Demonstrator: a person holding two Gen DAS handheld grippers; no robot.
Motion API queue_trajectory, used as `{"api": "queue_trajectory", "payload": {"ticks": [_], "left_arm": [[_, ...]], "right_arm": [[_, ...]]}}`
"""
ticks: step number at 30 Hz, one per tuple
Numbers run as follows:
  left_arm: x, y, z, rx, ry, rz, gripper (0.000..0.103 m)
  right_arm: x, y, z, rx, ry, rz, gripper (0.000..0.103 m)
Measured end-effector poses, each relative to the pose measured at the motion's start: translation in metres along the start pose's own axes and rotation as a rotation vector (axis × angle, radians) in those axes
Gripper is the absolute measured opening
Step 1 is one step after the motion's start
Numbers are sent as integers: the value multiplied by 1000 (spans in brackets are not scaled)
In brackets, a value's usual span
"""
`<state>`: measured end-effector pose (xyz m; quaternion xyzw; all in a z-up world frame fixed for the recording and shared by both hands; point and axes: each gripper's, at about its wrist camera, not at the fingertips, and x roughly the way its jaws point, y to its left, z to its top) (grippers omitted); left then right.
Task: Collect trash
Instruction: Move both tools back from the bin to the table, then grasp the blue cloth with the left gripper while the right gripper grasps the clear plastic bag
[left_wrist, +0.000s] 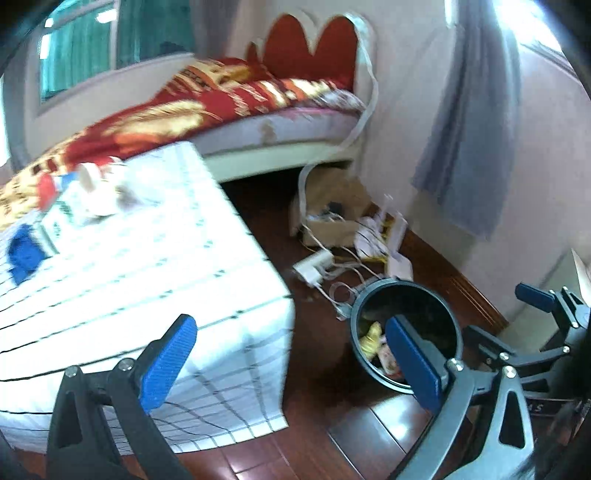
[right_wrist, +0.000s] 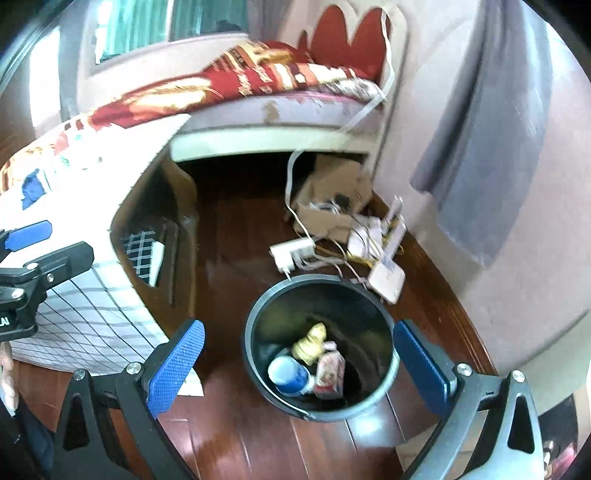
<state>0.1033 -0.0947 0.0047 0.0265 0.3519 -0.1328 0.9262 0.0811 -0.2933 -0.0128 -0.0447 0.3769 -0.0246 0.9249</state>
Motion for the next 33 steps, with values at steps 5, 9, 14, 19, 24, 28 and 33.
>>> {"api": "queue_trajectory", "payload": {"ticks": [5, 9, 14, 19, 24, 28, 33], "left_arm": [[-27, 43, 2, -43, -74, 88, 103], [-49, 89, 0, -88, -129, 202, 103], [-62, 140, -5, -155, -153, 312, 103], [-70, 191, -13, -237, -143, 350, 103], [-63, 233, -15, -317, -96, 333, 103], [-55, 259, -11, -336, -86, 315, 103], [-34, 280, 2, -315, -58, 282, 84]], "right_arm": [[-16, 41, 28, -24, -91, 82, 103], [-16, 82, 43, -84, -115, 157, 103], [-7, 123, 56, -118, -106, 243, 103], [-2, 154, 75, -142, -87, 250, 103], [1, 184, 96, -200, -108, 292, 103], [8, 203, 113, -238, -126, 307, 103], [32, 219, 138, -252, -126, 313, 100]]}}
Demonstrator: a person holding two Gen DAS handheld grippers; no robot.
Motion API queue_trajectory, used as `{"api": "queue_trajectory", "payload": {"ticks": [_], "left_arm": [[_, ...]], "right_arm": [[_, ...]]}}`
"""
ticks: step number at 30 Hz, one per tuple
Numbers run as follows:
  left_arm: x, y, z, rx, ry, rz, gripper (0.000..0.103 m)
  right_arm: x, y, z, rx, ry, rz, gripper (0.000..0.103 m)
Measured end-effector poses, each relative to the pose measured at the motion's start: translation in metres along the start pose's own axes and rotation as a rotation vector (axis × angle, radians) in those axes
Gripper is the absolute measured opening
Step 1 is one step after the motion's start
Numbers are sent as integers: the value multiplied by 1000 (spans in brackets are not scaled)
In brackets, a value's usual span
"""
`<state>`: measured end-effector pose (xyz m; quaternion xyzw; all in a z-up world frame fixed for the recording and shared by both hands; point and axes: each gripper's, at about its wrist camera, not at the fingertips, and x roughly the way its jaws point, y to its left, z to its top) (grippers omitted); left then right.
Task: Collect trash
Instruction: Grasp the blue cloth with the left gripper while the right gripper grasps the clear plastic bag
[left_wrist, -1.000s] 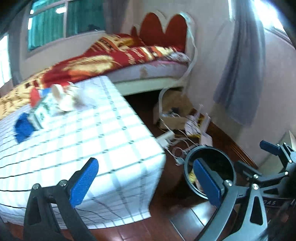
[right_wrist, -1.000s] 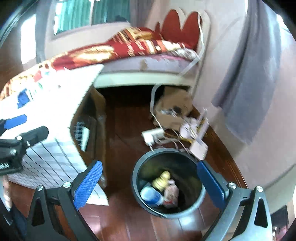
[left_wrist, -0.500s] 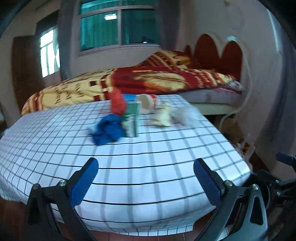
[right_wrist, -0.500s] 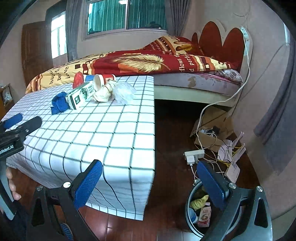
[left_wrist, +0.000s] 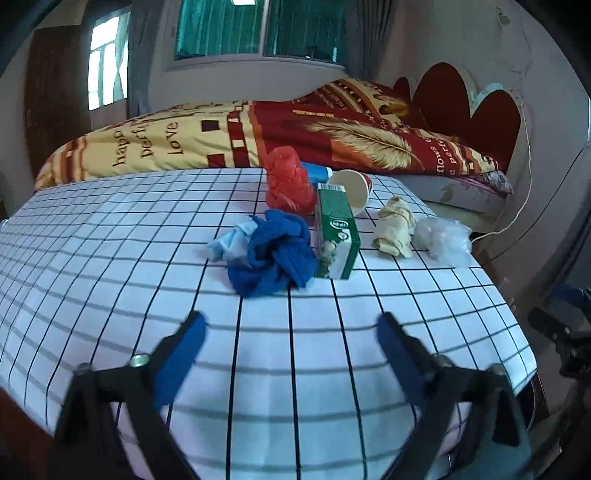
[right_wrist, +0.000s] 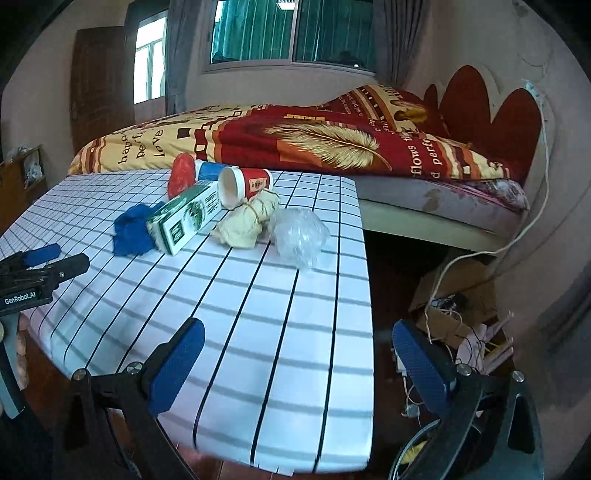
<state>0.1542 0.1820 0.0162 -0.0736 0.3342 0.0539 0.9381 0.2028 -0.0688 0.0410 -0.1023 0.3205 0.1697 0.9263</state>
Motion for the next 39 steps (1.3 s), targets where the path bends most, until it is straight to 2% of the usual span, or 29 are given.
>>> {"api": "queue_trajectory", "payload": {"ticks": [6, 10, 16, 19, 20, 22, 24, 25, 27, 29, 39], "left_arm": [[42, 5, 15, 0, 49, -3, 74], [62, 9, 22, 0, 73, 6, 70], [78, 12, 30, -18, 101, -27, 70], [85, 11, 33, -18, 123, -40, 70], [88, 11, 35, -19, 134, -44, 69], [90, 11, 36, -29, 144, -58, 62], [90, 12, 36, -31, 145, -60, 52], [91, 13, 36, -32, 149, -65, 47], [91, 15, 36, -39, 152, -75, 30], [86, 16, 35, -47, 143, -87, 21], [36, 12, 14, -34, 72, -103, 20]], "right_arm": [[52, -8, 28, 24, 49, 36, 85], [84, -8, 42, 23, 81, 47, 84], [128, -16, 54, 50, 136, 40, 83], [139, -20, 56, 93, 158, 85, 68], [141, -19, 56, 96, 162, 92, 61], [143, -16, 55, 95, 162, 101, 46], [142, -16, 53, 102, 159, 119, 32], [139, -15, 52, 103, 149, 134, 30], [134, -12, 50, 88, 144, 137, 28], [129, -10, 49, 77, 138, 136, 27], [81, -19, 29, 89, 90, 116, 26]]}}
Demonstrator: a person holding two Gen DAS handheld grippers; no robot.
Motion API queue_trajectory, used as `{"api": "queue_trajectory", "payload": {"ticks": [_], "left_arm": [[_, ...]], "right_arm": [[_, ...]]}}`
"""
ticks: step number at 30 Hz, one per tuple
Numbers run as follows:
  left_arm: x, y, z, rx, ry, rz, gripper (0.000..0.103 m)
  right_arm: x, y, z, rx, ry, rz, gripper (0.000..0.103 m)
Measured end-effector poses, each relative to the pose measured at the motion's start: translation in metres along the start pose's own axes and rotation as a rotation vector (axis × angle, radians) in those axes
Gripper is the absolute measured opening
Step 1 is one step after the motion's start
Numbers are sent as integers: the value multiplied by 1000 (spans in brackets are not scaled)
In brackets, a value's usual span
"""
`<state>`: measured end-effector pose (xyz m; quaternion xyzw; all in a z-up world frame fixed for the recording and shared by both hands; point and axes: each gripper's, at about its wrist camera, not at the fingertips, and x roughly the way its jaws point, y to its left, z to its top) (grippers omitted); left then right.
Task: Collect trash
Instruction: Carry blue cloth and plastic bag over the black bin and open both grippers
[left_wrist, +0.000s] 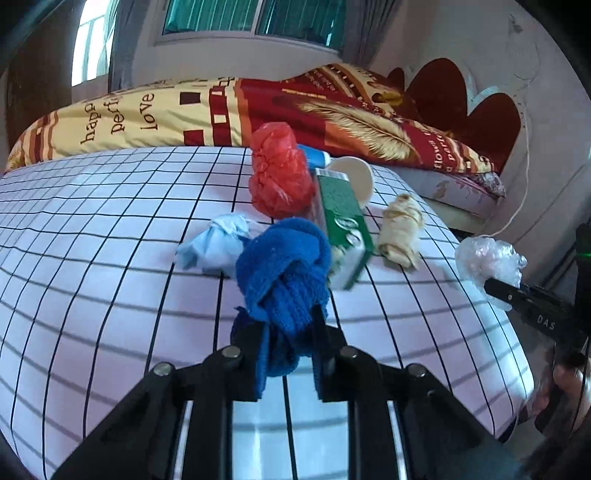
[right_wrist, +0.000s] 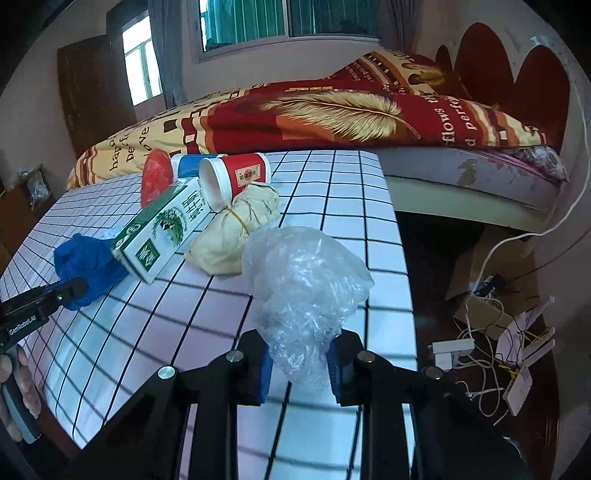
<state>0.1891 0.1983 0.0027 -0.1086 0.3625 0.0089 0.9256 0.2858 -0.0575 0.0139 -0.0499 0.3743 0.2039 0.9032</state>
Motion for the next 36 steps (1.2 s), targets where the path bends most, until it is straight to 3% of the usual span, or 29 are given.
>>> {"api": "queue_trajectory", "payload": {"ticks": [10, 26, 36], "left_arm": [[-28, -16, -31, 37, 1, -18, 20], [-61, -93, -58, 123, -29, -130, 19], [-65, -145, -66, 181, -21, -186, 19]], "right_arm": [[-35, -4, -36, 29, -8, 6, 26], [-128, -37, -90, 87, -94, -26, 26], [-153, -68, -121, 152, -117, -60, 26]]}}
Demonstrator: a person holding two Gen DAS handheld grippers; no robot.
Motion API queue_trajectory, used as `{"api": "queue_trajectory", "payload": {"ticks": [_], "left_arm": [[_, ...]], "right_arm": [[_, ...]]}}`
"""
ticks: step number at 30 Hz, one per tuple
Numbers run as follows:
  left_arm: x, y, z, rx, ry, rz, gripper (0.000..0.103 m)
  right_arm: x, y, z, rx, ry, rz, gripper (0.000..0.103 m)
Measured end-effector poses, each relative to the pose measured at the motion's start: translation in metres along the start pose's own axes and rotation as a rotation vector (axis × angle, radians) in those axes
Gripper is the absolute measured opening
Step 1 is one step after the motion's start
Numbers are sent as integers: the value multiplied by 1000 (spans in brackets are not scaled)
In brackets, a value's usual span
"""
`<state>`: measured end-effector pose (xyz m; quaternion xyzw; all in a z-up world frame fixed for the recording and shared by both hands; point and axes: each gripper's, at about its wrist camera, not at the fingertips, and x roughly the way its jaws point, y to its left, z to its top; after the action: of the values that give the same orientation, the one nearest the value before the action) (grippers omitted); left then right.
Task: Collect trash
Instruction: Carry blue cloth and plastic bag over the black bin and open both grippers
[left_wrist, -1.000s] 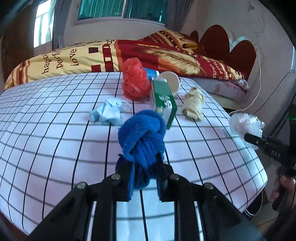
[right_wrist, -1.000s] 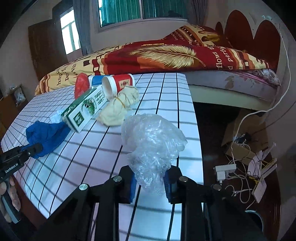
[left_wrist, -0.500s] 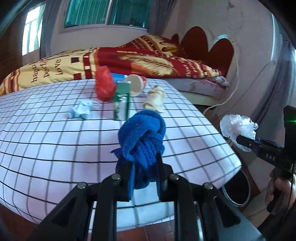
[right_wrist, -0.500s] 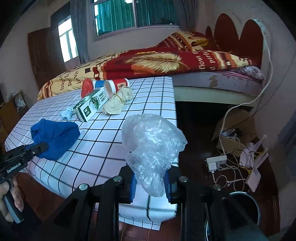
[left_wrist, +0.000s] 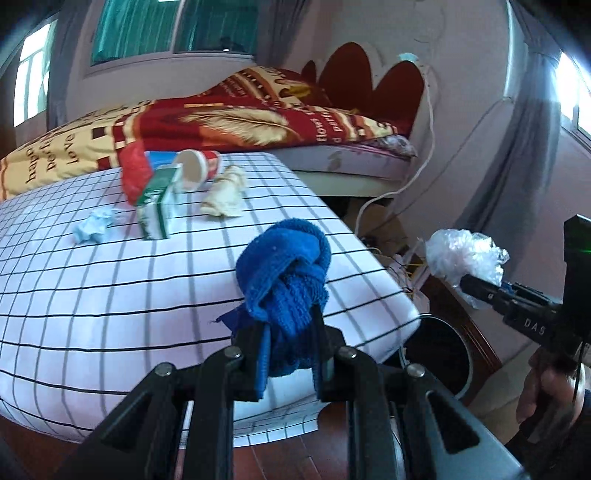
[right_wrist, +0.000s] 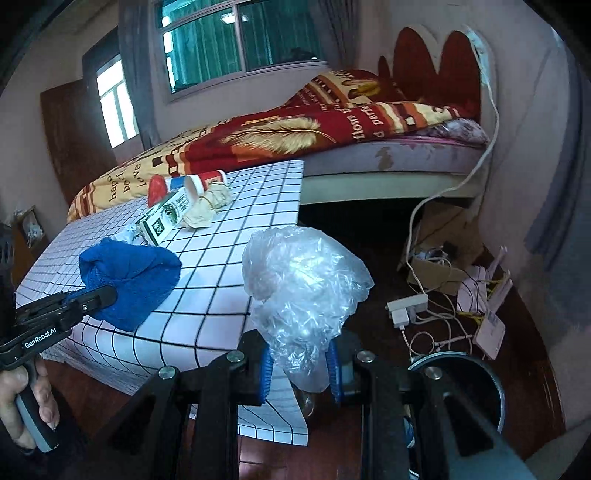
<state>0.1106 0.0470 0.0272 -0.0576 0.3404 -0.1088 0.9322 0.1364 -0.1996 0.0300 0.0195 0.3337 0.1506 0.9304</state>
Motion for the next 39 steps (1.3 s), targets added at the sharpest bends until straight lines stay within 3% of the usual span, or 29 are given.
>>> {"api": "queue_trajectory", "payload": {"ticks": [24, 39], "left_arm": [[37, -130, -9, 210, 65, -177, 19], [59, -188, -22, 284, 124, -265, 19]], "right_arm": [[-42, -107, -62, 141, 30, -204, 26], [-57, -159, -94, 232, 60, -276, 26]]}}
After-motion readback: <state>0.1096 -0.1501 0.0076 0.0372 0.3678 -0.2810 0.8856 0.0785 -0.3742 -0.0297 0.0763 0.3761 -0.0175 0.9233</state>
